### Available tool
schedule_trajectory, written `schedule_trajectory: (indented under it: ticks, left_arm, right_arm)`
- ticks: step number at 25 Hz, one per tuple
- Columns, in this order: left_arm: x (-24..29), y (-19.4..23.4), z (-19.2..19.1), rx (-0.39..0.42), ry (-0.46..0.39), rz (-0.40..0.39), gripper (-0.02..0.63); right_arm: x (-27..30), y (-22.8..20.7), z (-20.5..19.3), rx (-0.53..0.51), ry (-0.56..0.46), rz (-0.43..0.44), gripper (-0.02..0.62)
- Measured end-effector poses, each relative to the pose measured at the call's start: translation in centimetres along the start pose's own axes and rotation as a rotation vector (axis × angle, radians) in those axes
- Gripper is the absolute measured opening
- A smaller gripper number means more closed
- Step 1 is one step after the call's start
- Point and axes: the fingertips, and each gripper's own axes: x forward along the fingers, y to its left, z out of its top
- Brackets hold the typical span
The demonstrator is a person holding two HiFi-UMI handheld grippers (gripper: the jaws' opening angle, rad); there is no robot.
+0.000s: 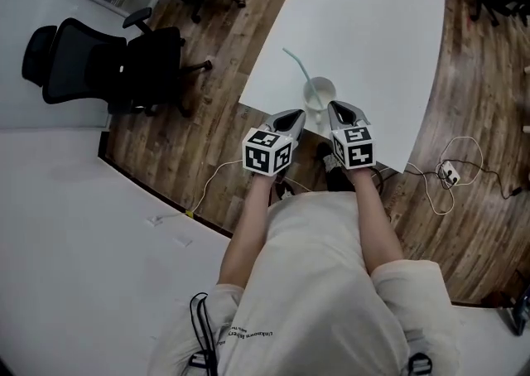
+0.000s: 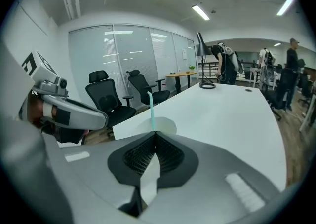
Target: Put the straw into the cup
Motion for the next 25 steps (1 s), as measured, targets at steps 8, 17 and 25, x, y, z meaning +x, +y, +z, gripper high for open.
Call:
schedule_trajectory:
  ticks: [8, 17, 25]
  left_arm:
    - [-1.8, -0.1, -1.5, 0.033, 0.027, -0.078, 0.0]
    - [-2.1, -0.2, -1.2, 0.066, 0.025, -0.088, 0.001]
    - [-1.5, 0.1, -0.8, 0.068, 0.013, -0.058, 0.002]
  right_arm:
    - [-1.6, 2.3, -1.6, 0.071, -0.005, -0.048, 0.023]
    - [-2.3, 3.0, -2.0, 0.1, 0.017, -0.048, 0.021]
    - [-2.6, 3.1, -0.6, 0.185, -0.059, 0.03, 0.021]
